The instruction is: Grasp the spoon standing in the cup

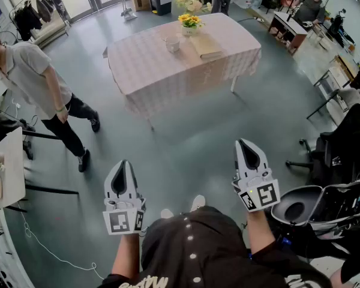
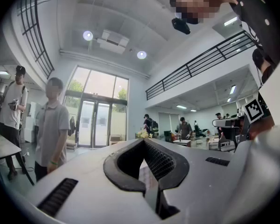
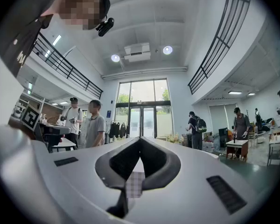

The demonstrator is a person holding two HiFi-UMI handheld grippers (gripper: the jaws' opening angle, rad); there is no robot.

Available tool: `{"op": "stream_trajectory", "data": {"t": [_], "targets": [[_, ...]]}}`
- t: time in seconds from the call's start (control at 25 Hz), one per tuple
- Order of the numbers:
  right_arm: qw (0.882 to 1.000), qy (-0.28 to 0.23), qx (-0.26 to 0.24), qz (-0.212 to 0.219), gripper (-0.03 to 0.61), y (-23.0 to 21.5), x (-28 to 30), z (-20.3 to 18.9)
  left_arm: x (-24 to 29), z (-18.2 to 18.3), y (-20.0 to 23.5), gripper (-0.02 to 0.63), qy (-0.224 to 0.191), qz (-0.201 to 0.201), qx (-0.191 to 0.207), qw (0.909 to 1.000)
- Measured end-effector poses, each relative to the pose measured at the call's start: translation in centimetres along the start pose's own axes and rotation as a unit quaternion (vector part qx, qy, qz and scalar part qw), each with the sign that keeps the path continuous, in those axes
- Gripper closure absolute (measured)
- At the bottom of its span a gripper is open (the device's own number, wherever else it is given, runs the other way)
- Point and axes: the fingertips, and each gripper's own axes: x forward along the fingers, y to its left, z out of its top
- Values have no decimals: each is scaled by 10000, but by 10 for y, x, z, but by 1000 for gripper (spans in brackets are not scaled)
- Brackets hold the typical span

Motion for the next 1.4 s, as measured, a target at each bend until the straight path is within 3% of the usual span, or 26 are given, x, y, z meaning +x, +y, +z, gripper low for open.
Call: {"op": "stream_trajectory", "data": {"t": [0.76,1.24,1.4], "targets": [[9999,5,77,121,591,-4,-3,-5,0,-1,-10,597,70,102,-2,9999],[9981,70,390,479,385,-33,3,-19,7,-9,-37,597,162,409,17,9990],[9975,105,398,574,373,-38,8,-24,6,-11,-41,597,190,542,-33,9983]]}}
